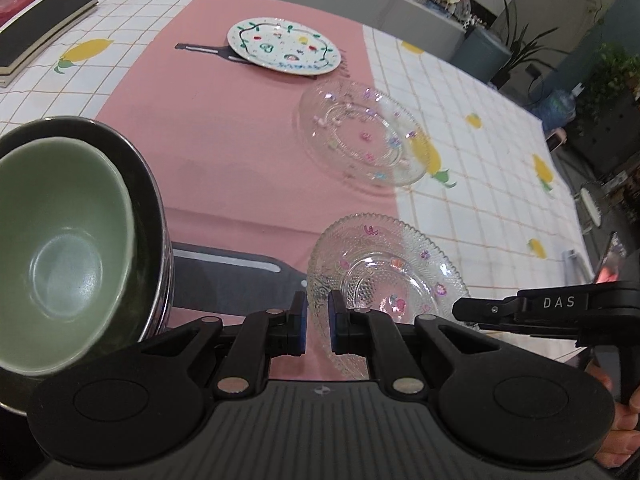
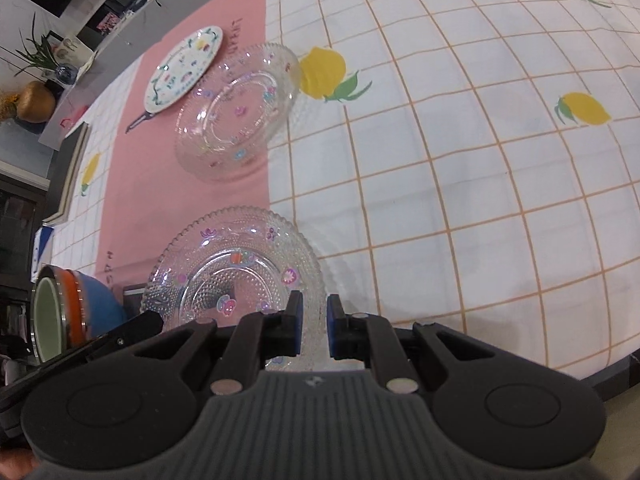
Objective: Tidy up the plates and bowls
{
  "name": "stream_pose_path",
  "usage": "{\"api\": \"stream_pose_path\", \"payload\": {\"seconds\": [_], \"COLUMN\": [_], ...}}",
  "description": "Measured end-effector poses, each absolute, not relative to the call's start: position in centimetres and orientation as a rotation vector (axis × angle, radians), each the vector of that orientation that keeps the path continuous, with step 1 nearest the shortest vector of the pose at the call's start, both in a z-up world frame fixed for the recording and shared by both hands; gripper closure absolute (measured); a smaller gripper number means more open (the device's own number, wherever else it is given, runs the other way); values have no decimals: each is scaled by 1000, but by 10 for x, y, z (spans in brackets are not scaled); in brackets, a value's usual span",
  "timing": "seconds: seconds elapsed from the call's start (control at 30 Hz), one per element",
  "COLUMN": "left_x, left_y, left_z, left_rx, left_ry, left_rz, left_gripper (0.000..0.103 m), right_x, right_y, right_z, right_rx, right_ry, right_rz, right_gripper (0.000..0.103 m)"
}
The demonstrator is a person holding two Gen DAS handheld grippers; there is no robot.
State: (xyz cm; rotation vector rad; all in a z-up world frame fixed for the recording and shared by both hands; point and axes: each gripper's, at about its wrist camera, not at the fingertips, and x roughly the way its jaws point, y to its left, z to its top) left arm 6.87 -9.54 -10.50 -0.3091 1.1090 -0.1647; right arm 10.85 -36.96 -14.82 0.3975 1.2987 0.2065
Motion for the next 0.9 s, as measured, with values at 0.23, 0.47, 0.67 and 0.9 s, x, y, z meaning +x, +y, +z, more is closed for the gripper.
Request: {"api": "stream_pose_path", "payload": {"seconds": [0.23,0.47,0.67,0.9], "left_x": [69,70,68,66], "left_y": [-102,-114,-119,-120], "left_z": [-107,-110,-115,-113], "left_rx": [-225,-105,-58,-53], "left_ry": [1104,1102,1105,1102], "left_rz": [-133,-101,-87,-83], "left_gripper": [91,91,91,78], "right_x": [115,114,112,109], "right_y": [-357,-358,-361,-366], "right_z": [-151,-153,-154,-153], "right_rx": [328,350,382,430], "right_ry": [1297,1285,1272,1244], "right_rz": [211,222,228,227], "right_gripper": [92,92,92,86]}}
